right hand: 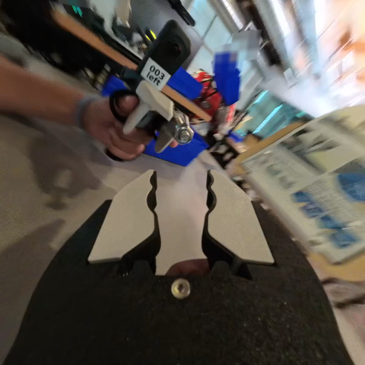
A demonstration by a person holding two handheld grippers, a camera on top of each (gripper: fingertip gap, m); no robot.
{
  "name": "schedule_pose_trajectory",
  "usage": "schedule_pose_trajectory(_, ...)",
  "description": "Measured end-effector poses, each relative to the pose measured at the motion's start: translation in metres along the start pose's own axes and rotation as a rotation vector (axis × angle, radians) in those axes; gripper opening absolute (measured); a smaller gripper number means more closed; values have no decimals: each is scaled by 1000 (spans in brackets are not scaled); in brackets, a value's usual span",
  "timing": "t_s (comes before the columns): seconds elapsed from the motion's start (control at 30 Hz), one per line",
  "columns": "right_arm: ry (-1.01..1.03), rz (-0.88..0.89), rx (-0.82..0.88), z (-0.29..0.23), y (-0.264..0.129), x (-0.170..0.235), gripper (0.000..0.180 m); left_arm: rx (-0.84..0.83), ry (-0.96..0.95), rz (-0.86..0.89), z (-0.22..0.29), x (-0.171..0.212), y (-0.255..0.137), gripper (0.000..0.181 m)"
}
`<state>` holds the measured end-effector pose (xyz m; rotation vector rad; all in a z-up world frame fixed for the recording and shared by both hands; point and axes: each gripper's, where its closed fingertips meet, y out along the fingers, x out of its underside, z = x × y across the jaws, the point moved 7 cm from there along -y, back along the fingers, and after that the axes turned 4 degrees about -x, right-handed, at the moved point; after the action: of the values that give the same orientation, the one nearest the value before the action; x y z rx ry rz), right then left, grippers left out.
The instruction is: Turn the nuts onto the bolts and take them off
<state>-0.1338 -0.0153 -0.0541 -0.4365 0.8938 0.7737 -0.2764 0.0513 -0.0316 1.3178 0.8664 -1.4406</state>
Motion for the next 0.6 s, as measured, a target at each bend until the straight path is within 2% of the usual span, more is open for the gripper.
schedule_pose_trajectory(0.07,-242,-40,80,-10,1,0,44,24,-46,-20,-1,3,1,17)
schedule_pose_trajectory(0.17,-439,-59,128,-22,4,0,42,69,-95,-91,0,13,8,17)
schedule_pose_trajectory(0.23,-491,-31,152,-25,2,-4,37,92,-107,-142,1,21,13,17)
schedule_pose_trajectory(0.3,-496,-20,118,-28,0,-5,20,105,-111,-163,3,26,17,17)
schedule_pose_trajectory(0.33,-499,-12,112,-28,-1,-5,18,111,-111,-156,4,27,18,17)
schedule_pose_trajectory(0.43,-341,-23,23,-22,-2,-5,18,73,-31,-170,5,27,18,17)
schedule_pose_trajectory(0.6,178,-27,-239,-8,3,2,18,-58,274,-221,10,26,18,17)
